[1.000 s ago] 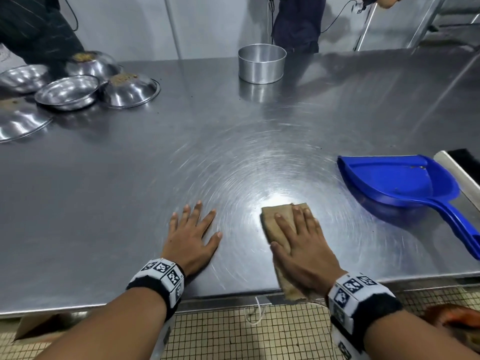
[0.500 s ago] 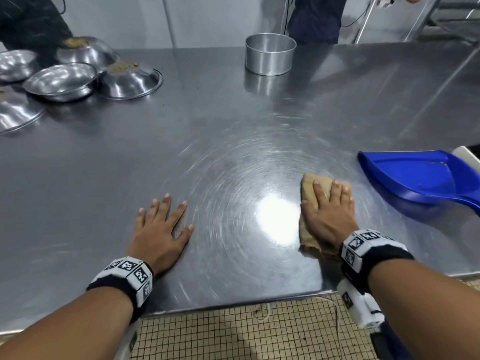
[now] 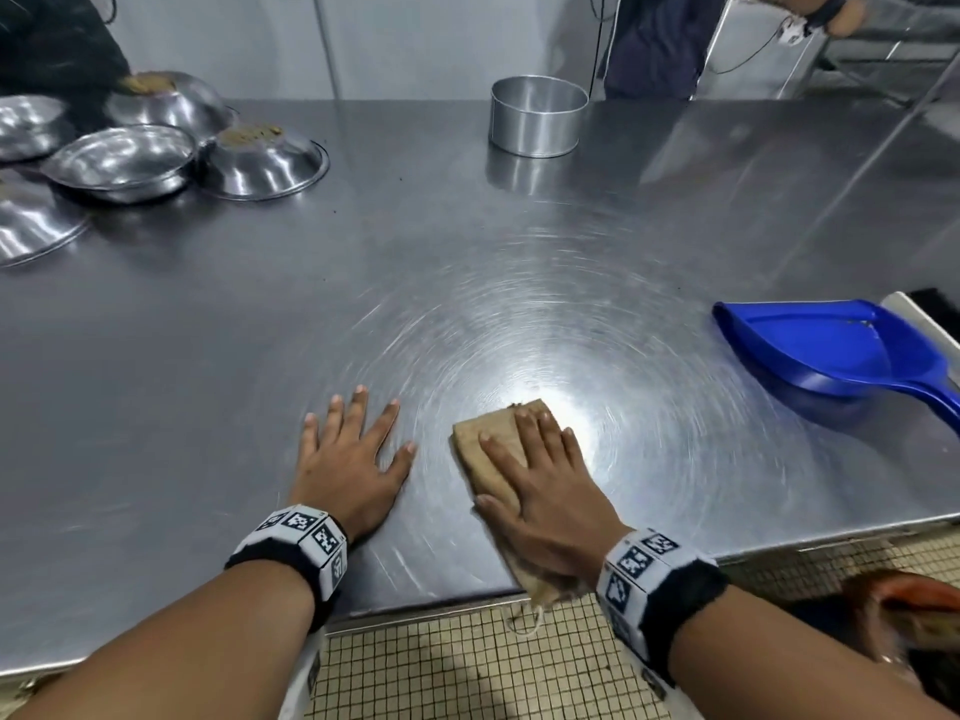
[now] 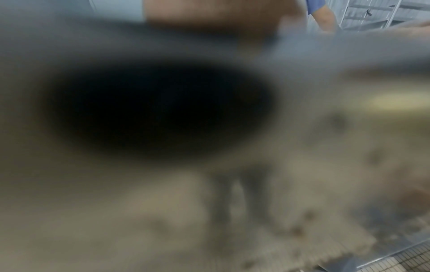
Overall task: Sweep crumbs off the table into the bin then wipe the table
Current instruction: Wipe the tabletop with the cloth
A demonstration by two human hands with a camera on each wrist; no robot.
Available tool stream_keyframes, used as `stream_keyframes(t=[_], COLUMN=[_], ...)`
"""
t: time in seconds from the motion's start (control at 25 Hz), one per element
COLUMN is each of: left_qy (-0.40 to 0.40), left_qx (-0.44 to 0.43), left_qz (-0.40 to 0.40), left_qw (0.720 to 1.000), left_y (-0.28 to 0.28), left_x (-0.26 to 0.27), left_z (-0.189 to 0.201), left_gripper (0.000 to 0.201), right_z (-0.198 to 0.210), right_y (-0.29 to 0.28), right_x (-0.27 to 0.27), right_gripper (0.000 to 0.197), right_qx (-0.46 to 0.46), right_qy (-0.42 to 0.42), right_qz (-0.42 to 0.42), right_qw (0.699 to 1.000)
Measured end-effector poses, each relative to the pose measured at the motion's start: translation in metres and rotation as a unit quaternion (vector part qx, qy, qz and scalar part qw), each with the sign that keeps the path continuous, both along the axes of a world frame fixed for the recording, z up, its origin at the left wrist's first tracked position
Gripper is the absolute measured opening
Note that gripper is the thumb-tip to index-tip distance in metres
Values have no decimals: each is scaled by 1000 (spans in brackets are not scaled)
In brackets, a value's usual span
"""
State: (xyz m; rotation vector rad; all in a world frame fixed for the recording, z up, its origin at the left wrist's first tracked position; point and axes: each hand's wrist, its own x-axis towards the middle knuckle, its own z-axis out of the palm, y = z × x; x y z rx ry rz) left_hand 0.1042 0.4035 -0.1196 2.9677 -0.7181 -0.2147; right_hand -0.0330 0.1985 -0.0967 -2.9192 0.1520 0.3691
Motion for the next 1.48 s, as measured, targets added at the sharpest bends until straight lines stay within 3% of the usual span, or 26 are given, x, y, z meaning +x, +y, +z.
stream_keyframes(t=[0.28,0.56,0.96,1.28,1.48], left_qy=[3,-8,7,25,11], left_qx=[-15,-19,-12,-18,-13], left_qz=[-9,-1,11,-11,6], left_qw=[1000,1000,1000,999,1000], left_y=[1,-1,-2,8,63], left_x=[-2,-1,-2,3,30], left_z=[4,-1,1,8,7], left_gripper=[67,66,69,73,76], right_z=[4,2,2,-3,-4], right_y=[-59,-83,-27,-15,-49], right_x=[-26,32,110,54,38], right_gripper=[70,70,73,73,72], right_qx=[-18,20,35,35,17], right_qy=[1,7,0,-25,-37], right_qz=[-143,-249,-121,4,-57], right_qw=[990,968,992,999,998])
